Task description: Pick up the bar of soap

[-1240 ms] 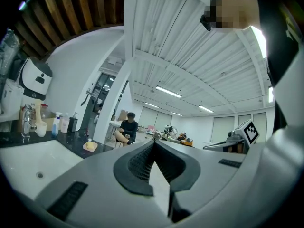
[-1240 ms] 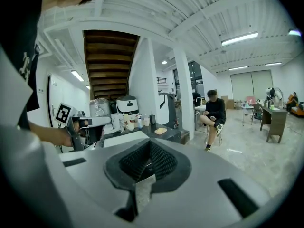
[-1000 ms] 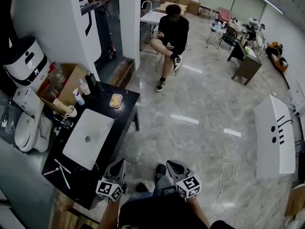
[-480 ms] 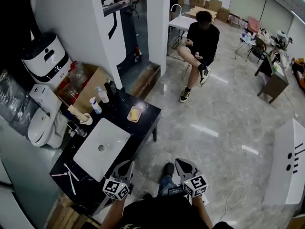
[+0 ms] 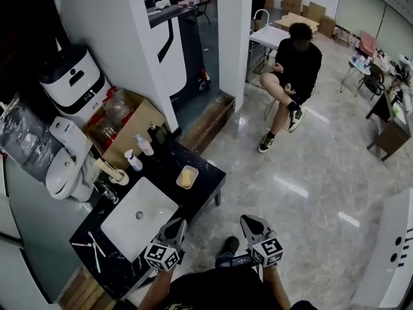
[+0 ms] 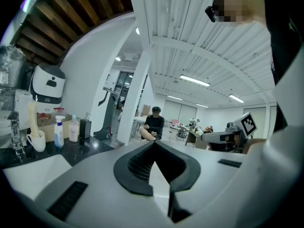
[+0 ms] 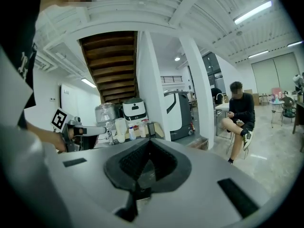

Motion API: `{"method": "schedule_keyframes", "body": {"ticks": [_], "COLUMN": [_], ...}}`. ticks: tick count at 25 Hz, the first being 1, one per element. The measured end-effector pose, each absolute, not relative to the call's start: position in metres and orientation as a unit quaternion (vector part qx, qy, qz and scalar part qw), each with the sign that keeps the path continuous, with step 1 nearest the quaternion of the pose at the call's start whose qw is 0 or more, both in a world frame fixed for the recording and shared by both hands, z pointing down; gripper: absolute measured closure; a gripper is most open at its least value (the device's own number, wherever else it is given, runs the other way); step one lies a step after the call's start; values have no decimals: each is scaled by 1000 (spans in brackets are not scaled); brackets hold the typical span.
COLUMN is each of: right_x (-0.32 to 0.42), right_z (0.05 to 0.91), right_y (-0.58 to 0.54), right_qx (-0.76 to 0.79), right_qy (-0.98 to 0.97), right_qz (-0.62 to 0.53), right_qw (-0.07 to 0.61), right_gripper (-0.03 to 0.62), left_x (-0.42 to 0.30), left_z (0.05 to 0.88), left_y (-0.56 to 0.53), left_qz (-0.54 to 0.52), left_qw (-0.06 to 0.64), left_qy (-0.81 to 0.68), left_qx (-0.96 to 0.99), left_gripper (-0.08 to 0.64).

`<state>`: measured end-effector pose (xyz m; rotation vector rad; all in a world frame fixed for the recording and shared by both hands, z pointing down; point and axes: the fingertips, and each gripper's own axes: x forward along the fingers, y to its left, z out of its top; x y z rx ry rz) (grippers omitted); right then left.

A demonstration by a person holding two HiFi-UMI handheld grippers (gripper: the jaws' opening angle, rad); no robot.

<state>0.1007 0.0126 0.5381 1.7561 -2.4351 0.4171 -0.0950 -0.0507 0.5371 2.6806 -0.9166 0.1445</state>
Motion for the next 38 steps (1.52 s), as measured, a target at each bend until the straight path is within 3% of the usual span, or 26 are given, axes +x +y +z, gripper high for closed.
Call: {"method": "schedule_keyframes", "body": {"ticks": [14, 38], "right_x": [176, 190], "right_z": [546, 574], "right_y": [-61, -151], "right_qx": [530, 503], "right_qy": [-833, -842], "right_qz": [148, 166], "right_qw": [65, 98], "right_gripper": [584, 584], "left_x": [-28, -38], "left_z": [544, 615], "left_y": [-110, -204], "left_qz": [59, 111], "left_qw": [163, 206], "left_qy": [-379, -442], "left_qx": [909, 866], "left_gripper": [552, 552]}}
